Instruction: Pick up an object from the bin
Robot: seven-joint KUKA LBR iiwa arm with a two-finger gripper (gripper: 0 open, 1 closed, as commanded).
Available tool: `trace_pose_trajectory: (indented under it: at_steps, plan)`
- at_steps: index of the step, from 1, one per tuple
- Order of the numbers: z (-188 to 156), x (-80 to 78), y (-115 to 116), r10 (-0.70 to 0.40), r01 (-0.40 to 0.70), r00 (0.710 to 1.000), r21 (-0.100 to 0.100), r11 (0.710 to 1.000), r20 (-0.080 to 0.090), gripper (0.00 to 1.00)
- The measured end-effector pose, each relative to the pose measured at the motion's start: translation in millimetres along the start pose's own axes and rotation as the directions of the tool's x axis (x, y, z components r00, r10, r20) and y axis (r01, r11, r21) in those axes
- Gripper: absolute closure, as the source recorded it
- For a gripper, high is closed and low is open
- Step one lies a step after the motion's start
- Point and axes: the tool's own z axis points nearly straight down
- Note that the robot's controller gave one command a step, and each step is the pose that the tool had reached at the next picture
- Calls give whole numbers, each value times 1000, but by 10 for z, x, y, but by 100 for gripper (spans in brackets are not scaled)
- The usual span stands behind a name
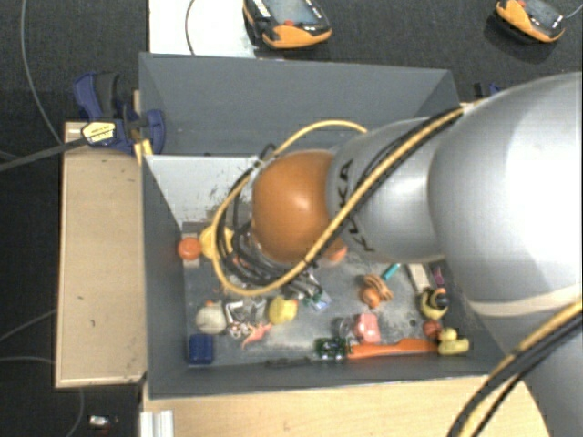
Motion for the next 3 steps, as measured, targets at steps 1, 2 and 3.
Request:
trace_pose_trajectory:
  at_steps: [1, 2, 3]
  plan:
    - [0, 0, -1, 1, -1, 1000, 0, 1000, 0, 100]
    - [-167, 104, -17, 10, -11, 1000, -3, 1000, -9, 100]
    - [-351, 85, -191, 1, -1, 1000, 1, 1000, 5, 100]
